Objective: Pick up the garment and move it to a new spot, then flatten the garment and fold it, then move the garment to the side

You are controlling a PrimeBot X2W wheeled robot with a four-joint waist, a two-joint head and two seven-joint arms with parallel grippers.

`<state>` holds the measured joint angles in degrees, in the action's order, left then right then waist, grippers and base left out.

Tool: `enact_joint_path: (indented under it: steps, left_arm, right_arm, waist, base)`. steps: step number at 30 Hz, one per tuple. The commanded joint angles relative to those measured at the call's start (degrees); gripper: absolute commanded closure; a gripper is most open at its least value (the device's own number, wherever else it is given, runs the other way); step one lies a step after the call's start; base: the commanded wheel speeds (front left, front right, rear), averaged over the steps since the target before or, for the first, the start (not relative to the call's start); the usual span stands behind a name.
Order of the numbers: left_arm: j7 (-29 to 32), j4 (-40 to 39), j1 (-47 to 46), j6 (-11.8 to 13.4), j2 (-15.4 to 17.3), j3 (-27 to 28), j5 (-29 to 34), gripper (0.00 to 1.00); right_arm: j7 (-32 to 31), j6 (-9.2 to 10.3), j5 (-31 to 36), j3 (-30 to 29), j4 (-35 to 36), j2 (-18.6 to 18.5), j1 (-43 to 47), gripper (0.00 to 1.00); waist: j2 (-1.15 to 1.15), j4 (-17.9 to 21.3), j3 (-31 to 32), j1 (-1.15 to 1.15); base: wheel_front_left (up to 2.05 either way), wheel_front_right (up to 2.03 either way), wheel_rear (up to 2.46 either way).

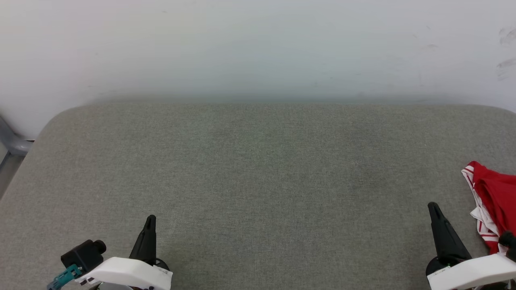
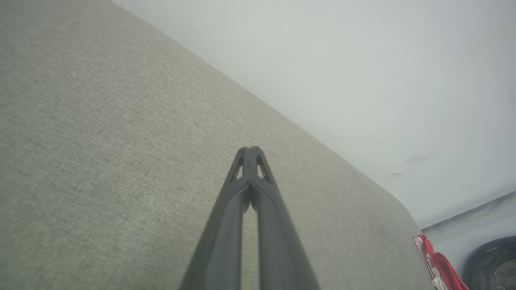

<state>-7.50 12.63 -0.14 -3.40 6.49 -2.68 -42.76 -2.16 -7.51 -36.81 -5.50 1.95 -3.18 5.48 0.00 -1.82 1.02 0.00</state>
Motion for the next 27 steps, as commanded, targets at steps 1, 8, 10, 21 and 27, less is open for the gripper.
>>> enact_joint_path:
  steps: [1, 8, 10, 21, 27]
  left_arm:
    - [0.61, -0.53, -1.81, -0.39, -0.12, 0.77, -2.47, 1.00]
    - [2.09, -0.34, -2.38, -0.82, -0.51, 1.69, -7.61, 1.00]
    - [2.47, -0.28, -2.50, -0.93, -0.59, 1.96, -8.99, 1.00]
    - [4.53, 0.00, -3.25, -1.54, -1.11, 3.26, -16.16, 1.00]
    - [5.80, 0.18, -3.64, -1.87, -1.42, 4.07, -20.37, 1.00]
  right_arm:
    - [-0.16, 0.01, -2.86, 0.05, -0.04, -0.55, -1.88, 1.00]
    - [-0.47, 0.01, -8.74, 0.11, -1.75, -0.62, -3.04, 1.00]
    - [-0.56, 0.01, -10.34, 0.13, -2.23, -0.63, -3.28, 1.00]
    - [-1.04, 0.01, -18.53, 0.17, -4.65, -0.68, -4.87, 1.00]
    - [-1.34, 0.01, -23.35, 0.18, -6.08, -0.69, -5.80, 1.00]
  waist:
    - [0.00, 0.04, -0.03, 0.00]
    - [0.00, 0.17, -0.11, 0.00]
    - [0.00, 0.21, -0.14, 0.00]
    - [0.00, 0.42, -0.27, 0.00]
    - [0.00, 0.55, -0.36, 0.00]
  base:
    - [0.00, 0.00, 0.00]
    - [0.00, 0.00, 0.00]
    - [0.00, 0.00, 0.00]
    - [0.00, 0.00, 0.00]
    - [0.00, 0.00, 0.00]
